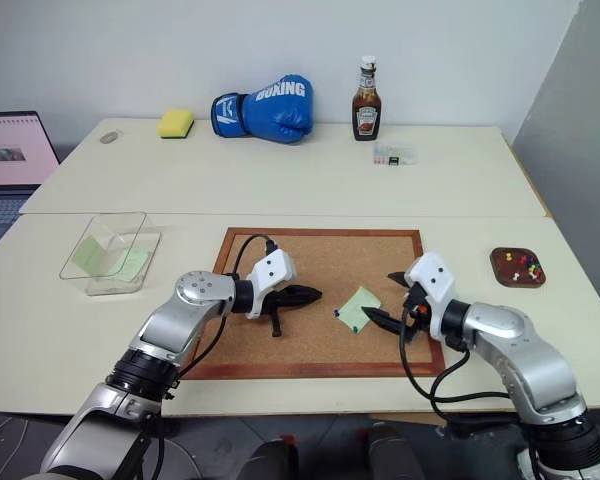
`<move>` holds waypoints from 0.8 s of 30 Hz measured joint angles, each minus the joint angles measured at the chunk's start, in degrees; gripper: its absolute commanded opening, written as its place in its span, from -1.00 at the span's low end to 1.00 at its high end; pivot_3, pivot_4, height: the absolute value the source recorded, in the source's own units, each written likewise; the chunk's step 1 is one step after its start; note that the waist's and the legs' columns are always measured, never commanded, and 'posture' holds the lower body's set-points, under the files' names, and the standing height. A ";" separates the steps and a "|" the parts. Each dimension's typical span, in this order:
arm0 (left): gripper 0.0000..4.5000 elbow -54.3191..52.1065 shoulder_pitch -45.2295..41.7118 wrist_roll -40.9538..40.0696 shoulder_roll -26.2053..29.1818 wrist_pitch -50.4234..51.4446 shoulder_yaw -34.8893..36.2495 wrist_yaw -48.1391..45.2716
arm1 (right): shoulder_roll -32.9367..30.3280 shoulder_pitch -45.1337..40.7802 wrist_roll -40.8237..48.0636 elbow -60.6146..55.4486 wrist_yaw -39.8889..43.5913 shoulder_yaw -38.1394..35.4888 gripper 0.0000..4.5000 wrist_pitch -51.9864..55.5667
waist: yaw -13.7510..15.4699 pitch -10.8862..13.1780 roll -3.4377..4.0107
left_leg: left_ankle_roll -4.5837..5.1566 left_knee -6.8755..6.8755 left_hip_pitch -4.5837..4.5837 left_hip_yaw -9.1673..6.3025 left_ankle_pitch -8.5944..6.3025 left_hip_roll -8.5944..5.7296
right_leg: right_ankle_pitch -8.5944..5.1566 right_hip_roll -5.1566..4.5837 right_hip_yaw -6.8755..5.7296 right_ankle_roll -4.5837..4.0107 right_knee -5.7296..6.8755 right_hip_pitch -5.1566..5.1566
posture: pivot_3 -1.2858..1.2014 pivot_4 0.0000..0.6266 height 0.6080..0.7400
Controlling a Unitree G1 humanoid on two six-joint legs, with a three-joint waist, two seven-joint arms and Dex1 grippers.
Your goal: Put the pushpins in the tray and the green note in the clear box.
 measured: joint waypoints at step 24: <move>-1.00 -1.98 1.19 0.00 0.57 0.61 0.12 1.22 | 1.92 -2.21 -6.31 7.75 8.70 9.15 -0.10 -6.25 | -0.06 0.00 -0.01 | 0.00 -0.01 0.00 -0.02 0.00 0.01 | 0.00 0.00 -0.04 0.01 0.02 -0.02 | 0.03 -0.52 1.00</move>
